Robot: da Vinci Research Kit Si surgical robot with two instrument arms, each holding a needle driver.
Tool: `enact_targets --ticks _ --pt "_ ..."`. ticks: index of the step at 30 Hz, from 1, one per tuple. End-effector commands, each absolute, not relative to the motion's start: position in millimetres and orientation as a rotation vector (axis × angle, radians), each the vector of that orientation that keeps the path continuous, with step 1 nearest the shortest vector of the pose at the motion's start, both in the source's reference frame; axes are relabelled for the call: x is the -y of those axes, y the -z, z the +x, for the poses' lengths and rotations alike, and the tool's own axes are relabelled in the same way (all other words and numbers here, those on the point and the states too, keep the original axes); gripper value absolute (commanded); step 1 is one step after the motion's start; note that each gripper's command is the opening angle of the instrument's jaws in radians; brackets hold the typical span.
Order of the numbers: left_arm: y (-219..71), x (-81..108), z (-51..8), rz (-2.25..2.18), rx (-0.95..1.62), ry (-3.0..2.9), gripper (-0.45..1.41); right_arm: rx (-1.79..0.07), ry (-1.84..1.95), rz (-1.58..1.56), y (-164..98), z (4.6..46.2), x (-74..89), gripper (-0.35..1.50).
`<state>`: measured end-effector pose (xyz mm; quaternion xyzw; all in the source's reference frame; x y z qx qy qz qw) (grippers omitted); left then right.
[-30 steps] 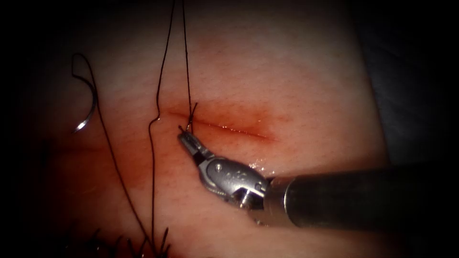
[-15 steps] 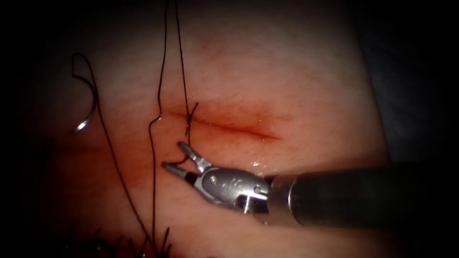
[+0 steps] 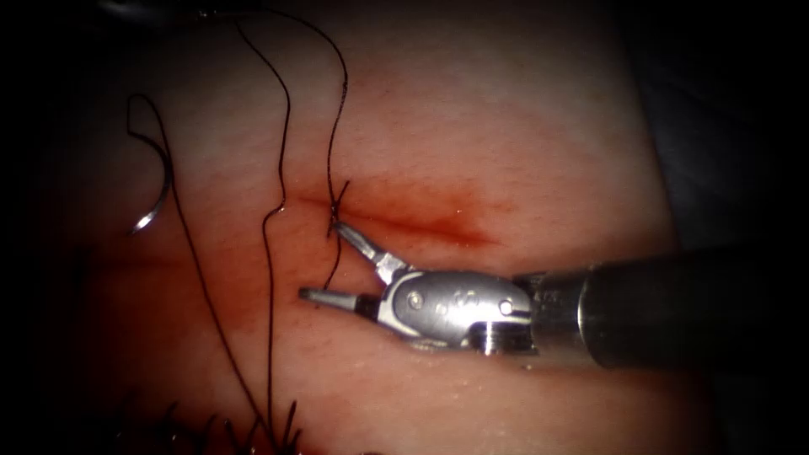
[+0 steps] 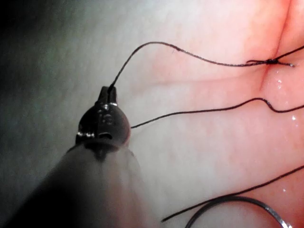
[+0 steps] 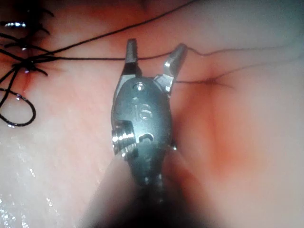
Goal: Wound Closure
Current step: Cut the suture with the right gripper.
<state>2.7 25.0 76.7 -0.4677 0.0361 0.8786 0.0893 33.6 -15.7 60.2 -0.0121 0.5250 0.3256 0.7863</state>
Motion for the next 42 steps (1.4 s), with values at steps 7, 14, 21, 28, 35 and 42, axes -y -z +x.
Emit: enact_targets --ticks 7,14,21,28,35,42 --pt "-73 -25.1 2.3 -1.388 -0.148 -2.626 -0.45 -1.16 -0.736 0.09 -59 31.1 13.0 1.4" --pt "-70 -24.3 1.9 -1.378 -0.179 -2.647 -0.45 -1.091 -0.746 0.092 -62 32.4 10.7 1.47" --pt "-67 -23.9 2.0 -1.39 -0.215 -2.648 -0.45 -1.016 -0.744 0.14 -67 35.5 9.2 1.45" --pt "-65 -23.3 2.3 -1.398 -0.238 -2.652 -0.45 -0.976 -0.775 0.16 -70 36.5 9.4 1.43" --pt "-62 -22.5 1.9 -1.417 -0.265 -2.657 -0.45 -0.96 -0.797 0.14 -72 36.8 9.3 1.4" --pt "-60 -21.7 1.6 -1.428 -0.286 -2.672 -0.45 -0.954 -0.807 0.13 -72 37.9 9.1 1.38"
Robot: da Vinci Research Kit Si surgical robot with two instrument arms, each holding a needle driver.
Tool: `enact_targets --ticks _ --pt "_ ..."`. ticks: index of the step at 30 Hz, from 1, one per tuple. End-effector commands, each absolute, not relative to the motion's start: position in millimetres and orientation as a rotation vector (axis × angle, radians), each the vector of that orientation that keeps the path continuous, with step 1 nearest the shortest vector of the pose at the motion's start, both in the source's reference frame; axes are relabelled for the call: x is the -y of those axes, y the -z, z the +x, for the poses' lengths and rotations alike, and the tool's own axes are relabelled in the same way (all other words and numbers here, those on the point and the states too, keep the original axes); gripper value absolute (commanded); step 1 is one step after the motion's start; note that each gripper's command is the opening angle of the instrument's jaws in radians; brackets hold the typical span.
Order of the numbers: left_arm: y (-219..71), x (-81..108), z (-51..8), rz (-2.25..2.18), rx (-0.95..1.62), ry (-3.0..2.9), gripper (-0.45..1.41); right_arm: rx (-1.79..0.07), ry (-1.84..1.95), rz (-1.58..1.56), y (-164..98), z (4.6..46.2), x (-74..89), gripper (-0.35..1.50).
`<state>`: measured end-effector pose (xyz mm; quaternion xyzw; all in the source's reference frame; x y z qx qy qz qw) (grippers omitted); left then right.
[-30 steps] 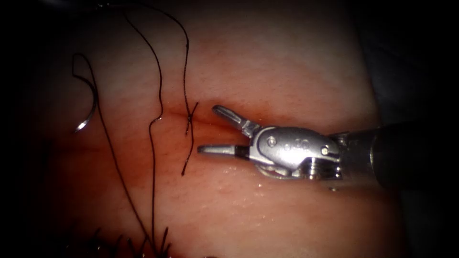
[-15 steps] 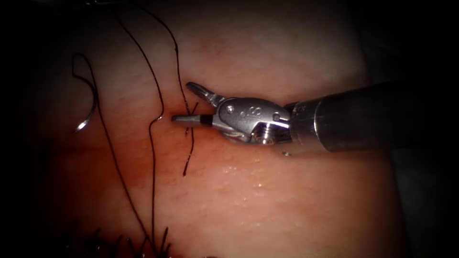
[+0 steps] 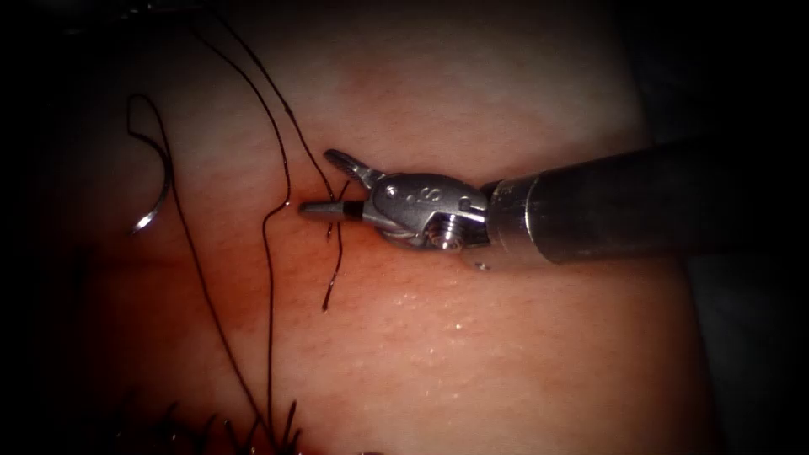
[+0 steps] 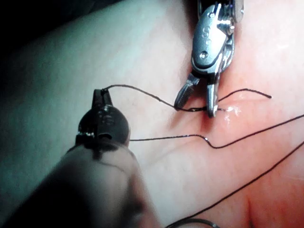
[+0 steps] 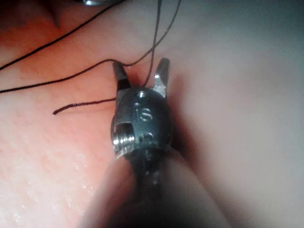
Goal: Wound Closure
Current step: Cut the suture with the right gripper.
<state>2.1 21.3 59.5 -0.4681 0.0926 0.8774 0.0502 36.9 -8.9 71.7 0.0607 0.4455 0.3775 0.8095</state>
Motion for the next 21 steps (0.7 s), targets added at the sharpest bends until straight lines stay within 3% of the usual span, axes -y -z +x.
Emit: enact_targets --ticks 1,21 --pt "-59.8 -21.6 1.6 -1.428 -0.286 -2.672 -0.45 -0.953 -0.809 0.128 -72.2 38.1 9.0 1.38" --pt "-57.1 -20.9 0.9 -1.43 -0.313 -2.685 -0.45 -0.957 -0.813 0.104 -74.6 41.3 8.9 1.35"
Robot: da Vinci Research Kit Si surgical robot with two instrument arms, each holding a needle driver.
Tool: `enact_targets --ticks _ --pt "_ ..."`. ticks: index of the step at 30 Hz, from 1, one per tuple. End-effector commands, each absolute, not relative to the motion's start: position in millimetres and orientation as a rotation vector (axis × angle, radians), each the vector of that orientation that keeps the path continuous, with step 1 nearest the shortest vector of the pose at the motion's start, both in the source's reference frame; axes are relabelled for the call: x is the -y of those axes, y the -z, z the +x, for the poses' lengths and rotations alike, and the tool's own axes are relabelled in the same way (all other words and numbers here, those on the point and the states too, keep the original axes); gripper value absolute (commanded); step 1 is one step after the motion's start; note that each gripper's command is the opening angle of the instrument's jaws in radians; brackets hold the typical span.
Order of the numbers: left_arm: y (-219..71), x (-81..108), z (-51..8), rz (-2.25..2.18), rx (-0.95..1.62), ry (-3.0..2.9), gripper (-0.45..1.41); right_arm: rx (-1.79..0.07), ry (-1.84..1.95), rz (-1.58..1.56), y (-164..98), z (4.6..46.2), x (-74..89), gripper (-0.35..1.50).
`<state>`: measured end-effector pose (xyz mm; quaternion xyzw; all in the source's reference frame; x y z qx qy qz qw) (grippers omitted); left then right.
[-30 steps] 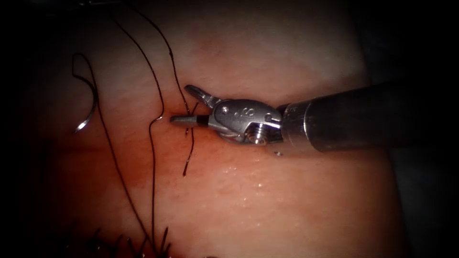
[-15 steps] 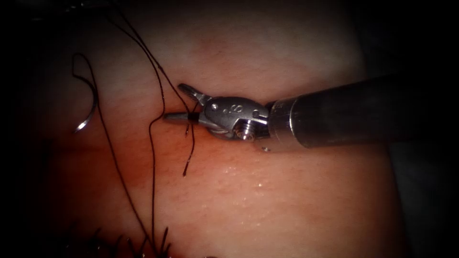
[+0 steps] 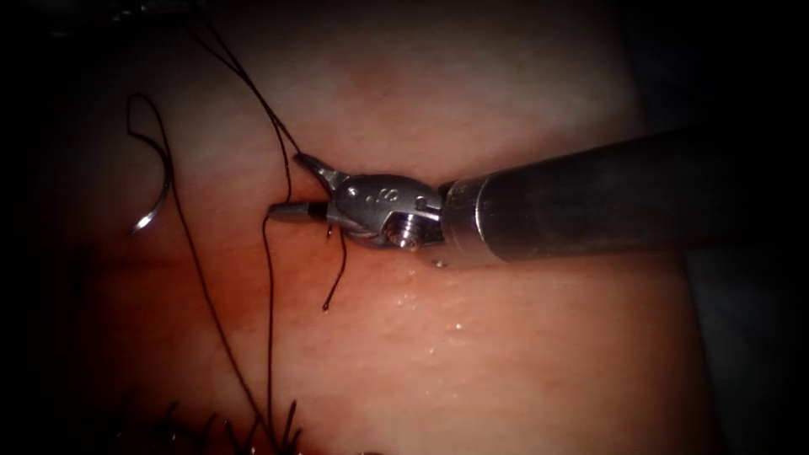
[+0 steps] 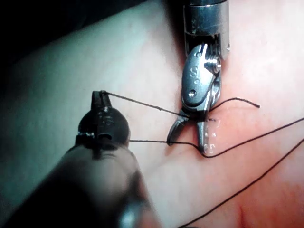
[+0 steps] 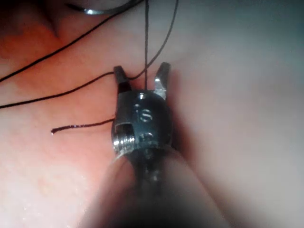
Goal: Wound Closure
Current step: Cut the suture with the right gripper.
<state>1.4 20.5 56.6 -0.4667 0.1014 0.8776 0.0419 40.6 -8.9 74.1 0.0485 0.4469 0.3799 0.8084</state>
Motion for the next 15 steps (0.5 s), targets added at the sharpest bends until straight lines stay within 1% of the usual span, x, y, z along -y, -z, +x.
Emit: enact_targets --ticks 1,13,15 --pt "-57.0 -20.8 0.9 -1.43 -0.313 -2.685 -0.45 -0.956 -0.814 0.103 -74.6 41.4 8.8 1.35" --pt "-55.8 -20.5 0.8 -1.442 -0.326 -2.69 -0.45 -0.958 -0.815 0.102 -75.1 42.1 8.5 1.33" --pt "-55.8 -20.5 0.7 -1.443 -0.326 -2.689 -0.45 -0.959 -0.82 0.106 -75.1 42.1 8.5 1.28"
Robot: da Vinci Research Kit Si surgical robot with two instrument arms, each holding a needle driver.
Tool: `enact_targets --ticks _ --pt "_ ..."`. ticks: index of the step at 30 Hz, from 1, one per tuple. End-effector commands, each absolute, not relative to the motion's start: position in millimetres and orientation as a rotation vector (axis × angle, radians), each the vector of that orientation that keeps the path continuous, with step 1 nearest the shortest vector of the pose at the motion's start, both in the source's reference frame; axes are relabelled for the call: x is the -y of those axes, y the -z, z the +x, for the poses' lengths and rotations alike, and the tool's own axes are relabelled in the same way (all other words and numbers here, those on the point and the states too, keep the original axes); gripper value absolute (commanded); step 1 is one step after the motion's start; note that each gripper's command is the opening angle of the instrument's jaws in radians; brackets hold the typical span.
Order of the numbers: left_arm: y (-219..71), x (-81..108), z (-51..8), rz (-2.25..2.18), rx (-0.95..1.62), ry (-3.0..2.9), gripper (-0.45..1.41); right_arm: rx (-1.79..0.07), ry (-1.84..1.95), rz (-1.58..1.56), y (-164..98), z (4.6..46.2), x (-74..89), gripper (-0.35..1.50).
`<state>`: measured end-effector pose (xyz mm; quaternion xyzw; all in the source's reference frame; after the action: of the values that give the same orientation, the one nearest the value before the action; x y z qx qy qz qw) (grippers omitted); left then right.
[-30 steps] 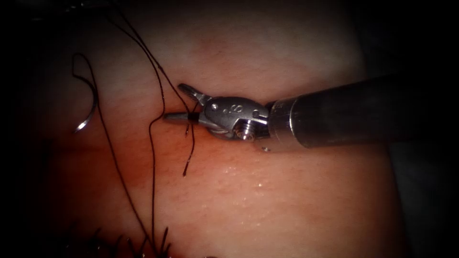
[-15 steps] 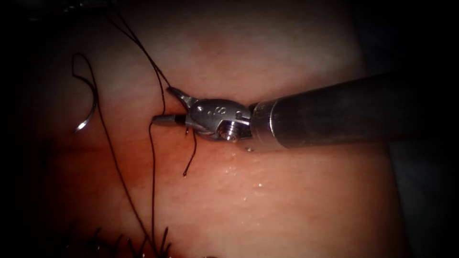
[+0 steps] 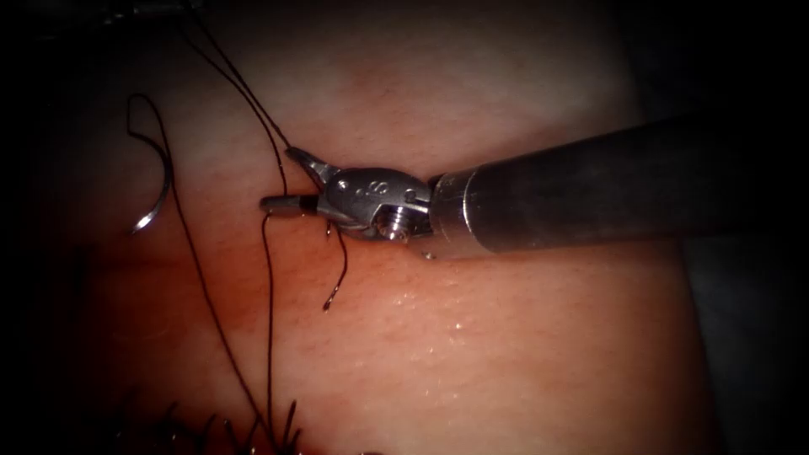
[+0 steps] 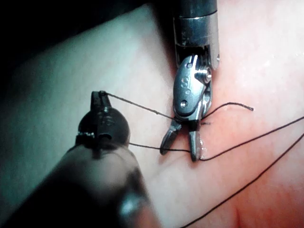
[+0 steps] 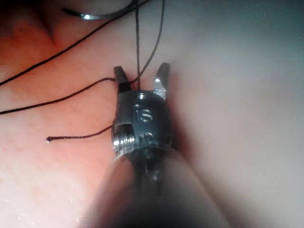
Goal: Wound Closure
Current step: Cut the suture with the right gripper.
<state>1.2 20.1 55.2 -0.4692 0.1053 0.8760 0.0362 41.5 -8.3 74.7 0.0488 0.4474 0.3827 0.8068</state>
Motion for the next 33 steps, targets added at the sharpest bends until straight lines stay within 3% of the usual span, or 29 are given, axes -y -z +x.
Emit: enact_targets --ticks 1,4,27,31,32,33 --pt "-55.9 -20.5 0.7 -1.444 -0.326 -2.689 -0.45 -0.96 -0.818 0.106 -75.1 42.1 8.5 1.21" --pt "-56.0 -20.5 0.7 -1.444 -0.326 -2.689 -0.45 -0.961 -0.817 0.107 -75.1 42.1 8.6 1.1" --pt "-56.0 -20.4 0.5 -1.451 -0.334 -2.69 -0.45 -0.978 -0.801 0.099 -73.8 42.3 7.6 1.15" --pt "-55.9 -20.3 0.5 -1.452 -0.334 -2.691 -0.45 -0.978 -0.799 0.097 -74.0 42.4 7.8 1.01" --pt "-55.9 -20.3 0.5 -1.452 -0.334 -2.691 -0.45 -0.982 -0.799 0.097 -74.0 42.4 7.8 0.93" --pt "-55.9 -20.3 0.5 -1.452 -0.334 -2.691 -0.45 -0.986 -0.795 0.102 -73.9 42.4 7.8 0.69"
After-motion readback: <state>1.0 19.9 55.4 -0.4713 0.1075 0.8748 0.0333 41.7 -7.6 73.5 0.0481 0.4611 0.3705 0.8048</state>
